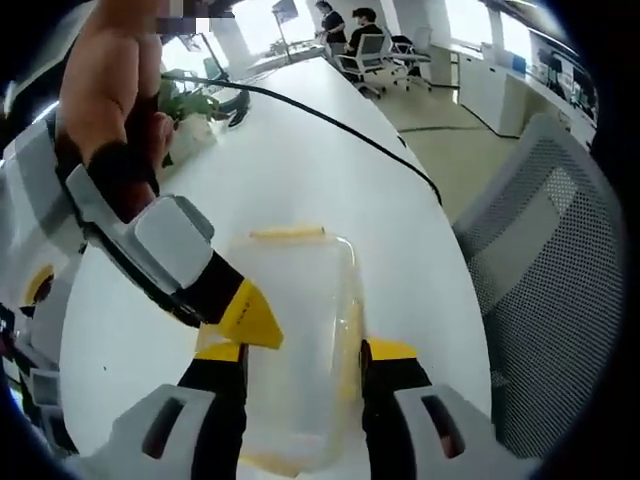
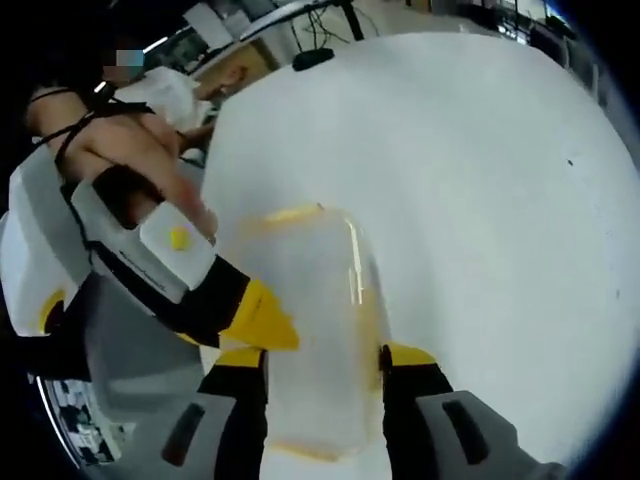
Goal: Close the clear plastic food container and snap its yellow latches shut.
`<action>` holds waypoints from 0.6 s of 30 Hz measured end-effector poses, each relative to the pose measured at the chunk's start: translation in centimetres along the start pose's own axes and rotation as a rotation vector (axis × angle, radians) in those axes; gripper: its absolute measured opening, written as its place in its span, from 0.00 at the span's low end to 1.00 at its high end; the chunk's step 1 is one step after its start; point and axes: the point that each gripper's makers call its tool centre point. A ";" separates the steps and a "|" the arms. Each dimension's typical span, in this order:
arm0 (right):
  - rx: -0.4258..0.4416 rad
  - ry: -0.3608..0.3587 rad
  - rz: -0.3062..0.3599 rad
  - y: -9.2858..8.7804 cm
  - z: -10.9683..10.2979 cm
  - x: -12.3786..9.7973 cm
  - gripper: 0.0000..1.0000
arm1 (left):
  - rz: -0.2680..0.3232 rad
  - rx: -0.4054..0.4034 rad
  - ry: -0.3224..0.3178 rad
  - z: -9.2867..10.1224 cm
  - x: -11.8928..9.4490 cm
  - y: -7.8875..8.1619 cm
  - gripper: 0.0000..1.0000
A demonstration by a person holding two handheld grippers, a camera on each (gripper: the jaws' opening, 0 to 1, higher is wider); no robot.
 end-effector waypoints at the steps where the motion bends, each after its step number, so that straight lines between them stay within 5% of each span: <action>1: -0.010 -0.011 0.002 -0.1 0.1 -0.1 0.47 | -0.007 -0.011 -0.002 0.0 0.1 -0.1 0.56; 7: -0.035 -0.043 -0.011 -1.1 0.1 -0.4 0.54 | 0.001 -0.005 -0.018 0.3 0.1 0.1 0.68; 11: -0.043 -0.032 -0.012 -1.5 -0.8 -0.4 0.61 | 0.031 -0.066 -0.015 0.0 0.0 0.9 0.88; 18: -0.048 -0.066 0.068 -0.7 -1.4 -0.3 0.89 | 0.050 -0.109 -0.054 -0.1 -0.5 1.2 0.99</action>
Point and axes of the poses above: the point that each gripper's makers call its tool centre point, and the gripper's own axes: x roughly forward along the fingers, z roughly to its right, y roughly out of its top, and after that the axes turned 2 degrees about x, right-handed
